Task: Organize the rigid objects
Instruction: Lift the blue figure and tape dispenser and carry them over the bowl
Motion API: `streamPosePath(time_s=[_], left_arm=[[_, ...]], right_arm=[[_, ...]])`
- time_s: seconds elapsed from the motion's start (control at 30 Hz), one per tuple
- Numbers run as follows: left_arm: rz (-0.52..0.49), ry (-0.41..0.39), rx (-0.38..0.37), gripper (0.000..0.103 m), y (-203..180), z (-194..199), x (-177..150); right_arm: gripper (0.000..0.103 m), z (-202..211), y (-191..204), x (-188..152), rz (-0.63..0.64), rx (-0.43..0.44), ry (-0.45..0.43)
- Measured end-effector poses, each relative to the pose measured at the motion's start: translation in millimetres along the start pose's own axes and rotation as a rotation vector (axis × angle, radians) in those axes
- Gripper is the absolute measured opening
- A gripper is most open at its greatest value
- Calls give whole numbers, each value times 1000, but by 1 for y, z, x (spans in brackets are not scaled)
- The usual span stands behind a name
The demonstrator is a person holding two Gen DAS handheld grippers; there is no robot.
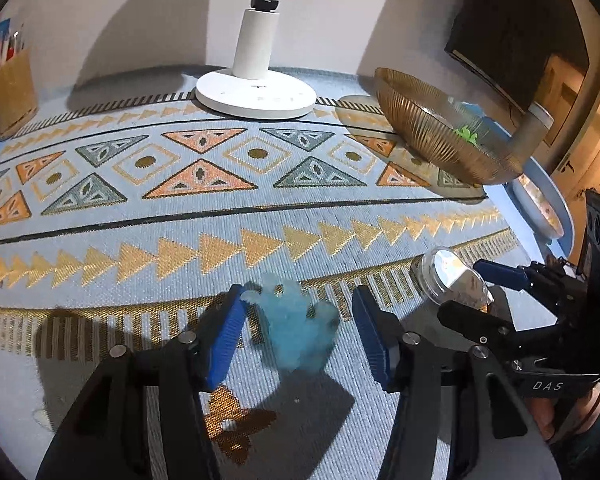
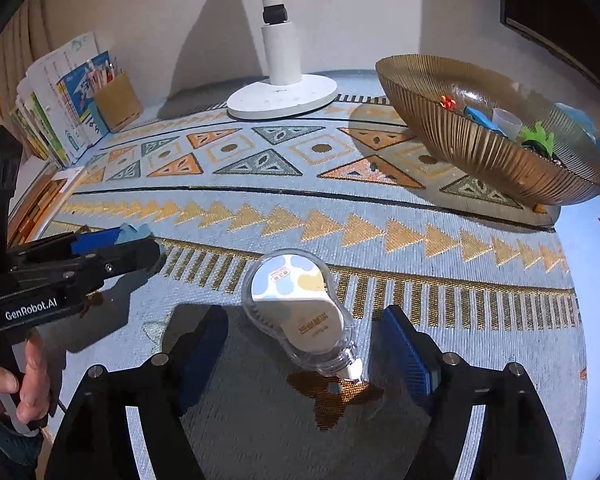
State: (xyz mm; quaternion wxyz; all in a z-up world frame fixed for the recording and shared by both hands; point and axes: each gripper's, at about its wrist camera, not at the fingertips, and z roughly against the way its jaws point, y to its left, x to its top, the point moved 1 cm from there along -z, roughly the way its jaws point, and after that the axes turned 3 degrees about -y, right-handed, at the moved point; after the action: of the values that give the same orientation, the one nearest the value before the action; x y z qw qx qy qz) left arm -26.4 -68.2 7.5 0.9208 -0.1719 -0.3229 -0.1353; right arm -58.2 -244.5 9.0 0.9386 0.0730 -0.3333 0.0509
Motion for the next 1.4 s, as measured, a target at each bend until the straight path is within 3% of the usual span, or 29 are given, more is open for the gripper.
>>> streamPosePath(time_s=[0.4,0.53,0.73,0.93,1.03,1.17,1.27,1.4], left_arm=[[-85,9,69,56,-12,-3,-1],[-95,10,77,56,-13,-4,-2],[-111,13,88,56,-15,-5,-2],[-110,12,88,56,-15,-5,-2],[-116,11,83,55,-17,-5,-3],[-142,1,91,34,-21,-4,-4],[-136,-23,96,33,-20,0,-2],[-80,-34,49,29,-18,7,4]], right_arm=[[77,-3,3,1,31,-27,6],[61,0,6,0,49,-28,-7],[59,-2,22,-2,132,-47,-5],[58,-1,21,-3,126,-40,-4],[49,0,23,-3,132,-43,-9],[36,1,28,-5,148,-48,-18],[36,4,29,-5,149,-68,-36],[36,12,24,-4,121,-55,-74]])
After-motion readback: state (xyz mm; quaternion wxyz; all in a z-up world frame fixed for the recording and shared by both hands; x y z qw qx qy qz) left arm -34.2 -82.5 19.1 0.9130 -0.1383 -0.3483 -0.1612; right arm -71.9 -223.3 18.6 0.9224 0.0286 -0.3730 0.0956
